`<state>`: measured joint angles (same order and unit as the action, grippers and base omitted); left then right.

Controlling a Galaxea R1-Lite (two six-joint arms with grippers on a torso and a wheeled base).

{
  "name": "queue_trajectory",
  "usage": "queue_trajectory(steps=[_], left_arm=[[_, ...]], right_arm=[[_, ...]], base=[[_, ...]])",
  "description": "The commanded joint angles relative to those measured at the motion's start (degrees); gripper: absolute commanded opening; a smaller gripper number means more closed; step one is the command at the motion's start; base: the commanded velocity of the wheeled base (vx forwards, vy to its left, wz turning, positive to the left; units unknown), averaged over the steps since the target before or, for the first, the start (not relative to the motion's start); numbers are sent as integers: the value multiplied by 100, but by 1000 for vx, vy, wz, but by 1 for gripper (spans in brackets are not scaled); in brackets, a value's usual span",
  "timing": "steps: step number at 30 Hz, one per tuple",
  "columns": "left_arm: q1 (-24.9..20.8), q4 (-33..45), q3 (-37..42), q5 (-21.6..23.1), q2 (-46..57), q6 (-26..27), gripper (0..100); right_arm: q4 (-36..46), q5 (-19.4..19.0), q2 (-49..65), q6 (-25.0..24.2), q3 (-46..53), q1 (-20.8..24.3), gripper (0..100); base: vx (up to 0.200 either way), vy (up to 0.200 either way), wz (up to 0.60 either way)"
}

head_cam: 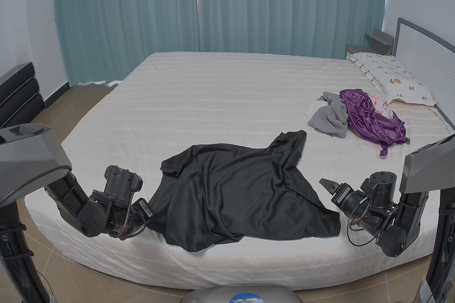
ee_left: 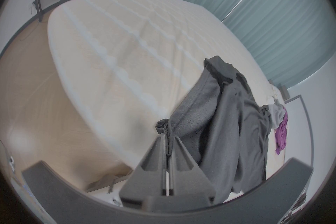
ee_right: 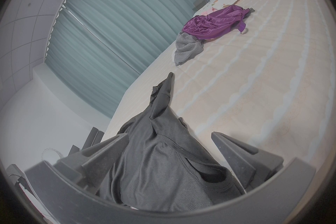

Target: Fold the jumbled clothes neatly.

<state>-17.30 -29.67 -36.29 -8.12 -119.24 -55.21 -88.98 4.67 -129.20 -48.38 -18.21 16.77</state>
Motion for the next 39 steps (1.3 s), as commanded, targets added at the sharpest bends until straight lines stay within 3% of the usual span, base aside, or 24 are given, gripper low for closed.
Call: queue_trajectory(steps=[1,9,15,29,39], left_arm=[[174,577,157,-23,823,309,0],[306,1042,184,-23,1087,626,0],[332,1201,228,-23,1016,854,0],[359,1174,219,-5,937,845,0],[350,1165,201,38,893,837,0]], right_arm=[[-67,-10,-18,22,-24,28,100],[-58,-212,-88,66,-77,98,100],[197,-309,-378,488,-490,107,100],[1814,-300,-712,1384,-2055,107,100],[2816,-300,-352,1332,-2837,98,100]], base=[[0,0,0],[0,0,0],[0,0,0],[0,0,0],[0,0,0]])
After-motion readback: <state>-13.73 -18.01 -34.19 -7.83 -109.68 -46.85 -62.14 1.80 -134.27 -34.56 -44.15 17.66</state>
